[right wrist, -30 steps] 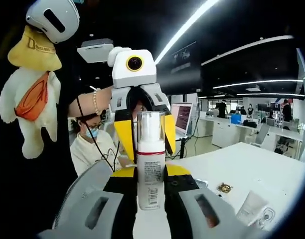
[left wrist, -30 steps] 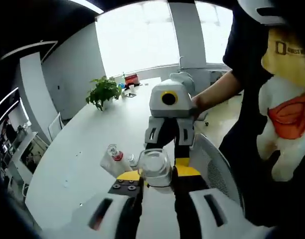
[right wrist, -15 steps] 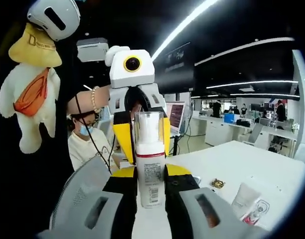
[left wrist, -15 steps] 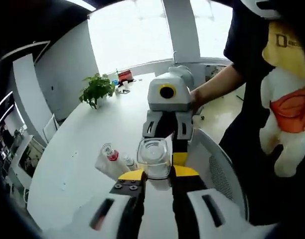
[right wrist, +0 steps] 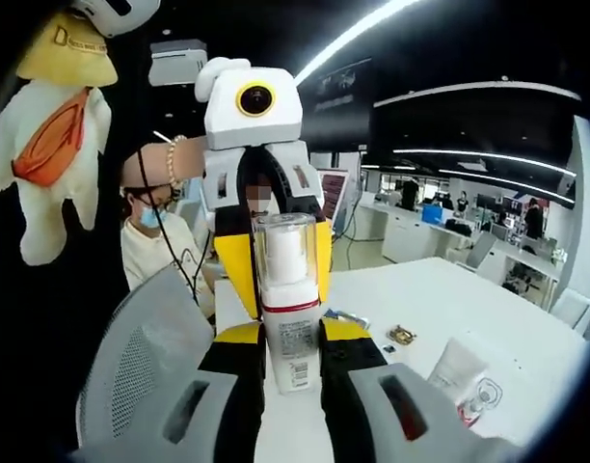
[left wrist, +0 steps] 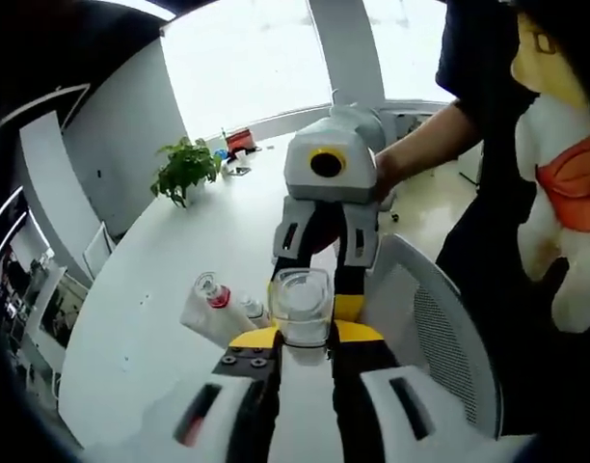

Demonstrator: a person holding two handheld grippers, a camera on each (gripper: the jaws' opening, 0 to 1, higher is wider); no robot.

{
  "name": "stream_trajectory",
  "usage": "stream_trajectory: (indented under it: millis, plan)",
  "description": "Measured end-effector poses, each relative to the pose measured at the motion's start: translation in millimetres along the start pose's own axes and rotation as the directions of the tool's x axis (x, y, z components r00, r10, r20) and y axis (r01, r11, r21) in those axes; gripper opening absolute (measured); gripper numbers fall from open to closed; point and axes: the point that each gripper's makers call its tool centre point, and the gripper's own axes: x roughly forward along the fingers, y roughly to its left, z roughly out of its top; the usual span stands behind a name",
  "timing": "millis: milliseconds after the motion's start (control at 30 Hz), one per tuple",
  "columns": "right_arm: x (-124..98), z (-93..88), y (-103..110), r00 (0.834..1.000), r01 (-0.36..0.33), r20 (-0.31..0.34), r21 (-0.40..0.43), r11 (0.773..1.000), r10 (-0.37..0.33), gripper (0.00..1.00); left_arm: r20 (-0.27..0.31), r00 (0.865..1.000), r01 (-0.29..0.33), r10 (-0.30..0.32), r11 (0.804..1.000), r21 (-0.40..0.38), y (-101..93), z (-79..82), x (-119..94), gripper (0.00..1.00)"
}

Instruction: Arrange the skincare products in the storage area until every visible bottle or jar stands upright without overlapping.

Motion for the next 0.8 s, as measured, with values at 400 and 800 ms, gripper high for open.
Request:
stream_trajectory:
  millis: [400,800]
  plan:
    - [0,-19.9,-9,0.998,0.046,-0.033,0.059,0.997,-0.044,0.37,0.008,1.000,0.011,-0.011,1.000,-0.024,12.6,-11.9,16,0.20]
    - [-15,-48.5,-21,0.985,0.154,-0.100,0.117,0.981,-0.142,0.65,-0.009,0.999,0.033,-0.034,0.998,-0.051,26.6,-29.0,46,0.20]
